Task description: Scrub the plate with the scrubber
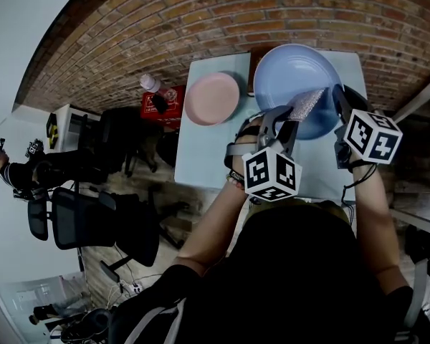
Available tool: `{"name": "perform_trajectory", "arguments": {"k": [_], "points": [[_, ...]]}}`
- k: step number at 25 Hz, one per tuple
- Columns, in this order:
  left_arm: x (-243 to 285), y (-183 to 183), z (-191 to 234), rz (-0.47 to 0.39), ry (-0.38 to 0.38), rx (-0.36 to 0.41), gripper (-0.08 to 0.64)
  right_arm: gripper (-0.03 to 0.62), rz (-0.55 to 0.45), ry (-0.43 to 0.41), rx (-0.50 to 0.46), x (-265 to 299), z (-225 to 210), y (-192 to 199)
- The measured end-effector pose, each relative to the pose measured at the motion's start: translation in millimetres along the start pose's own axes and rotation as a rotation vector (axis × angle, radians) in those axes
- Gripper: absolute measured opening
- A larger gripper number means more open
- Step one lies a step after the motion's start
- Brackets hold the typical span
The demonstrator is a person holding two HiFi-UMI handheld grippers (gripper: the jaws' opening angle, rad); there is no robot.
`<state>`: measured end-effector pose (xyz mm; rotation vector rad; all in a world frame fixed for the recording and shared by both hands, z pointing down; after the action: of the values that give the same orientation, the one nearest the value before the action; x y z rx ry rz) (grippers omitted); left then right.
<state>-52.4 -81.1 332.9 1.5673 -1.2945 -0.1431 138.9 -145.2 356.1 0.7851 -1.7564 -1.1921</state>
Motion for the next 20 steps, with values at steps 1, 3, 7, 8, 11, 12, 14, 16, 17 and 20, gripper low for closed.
{"name": "perform_trajectory", "arguments": {"k": [1,3,7,8,11,12,14,16,17,20], "points": [[0.3,-1.5,2.4,-0.003,-0.009,0.000,0.078,0.049,-0.001,-0.001,0.000,-0.7,0.3,-0.1],[1.3,-4.2,7.3,-0.006,-0.027,0.002,0.078,0.049,-0.003,-0.005,0.001,-1.8,1.2,0.1],[4.7,-6.4,18.8,-0.006,-0.065,-0.007,0.078,0.049,-0.003,-0.017,0.003,-1.8,4.1,1.9],[5.5,-5.9,21.0,-0.003,-0.073,-0.011,0.078,0.049,-0.001,-0.018,0.004,-1.9,4.6,2.7],[6.6,-4.6,22.9,0.010,-0.085,-0.009,0.078,0.049,0.005,-0.023,0.003,-1.1,6.0,3.8],[7.3,-5.4,22.7,0.011,-0.084,-0.003,0.078,0.049,0.005,-0.023,0.003,-0.2,5.7,3.2],[9.5,-7.0,22.9,0.009,-0.082,0.008,0.078,0.049,0.004,-0.021,0.006,1.6,4.1,2.1],[10.8,-7.4,23.9,0.008,-0.082,0.005,0.078,0.049,0.003,-0.019,0.009,2.4,2.9,2.2],[10.8,-7.7,24.4,0.006,-0.084,0.001,0.078,0.049,0.002,-0.019,0.010,2.3,2.4,2.6],[9.2,-9.8,25.0,-0.001,-0.089,-0.005,0.078,0.049,0.000,-0.011,0.018,-0.3,0.4,5.0]]}}
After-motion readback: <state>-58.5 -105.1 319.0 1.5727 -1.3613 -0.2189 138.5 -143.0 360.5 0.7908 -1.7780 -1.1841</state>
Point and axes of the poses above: the fingertips, and each gripper's own axes: x forward along the fingers, z to its left, y out of its underside, the point moved 10 cm from there along -x, backward along the fingers, and after that the axes turned 14 degrees about -x, right-handed, at the moved point
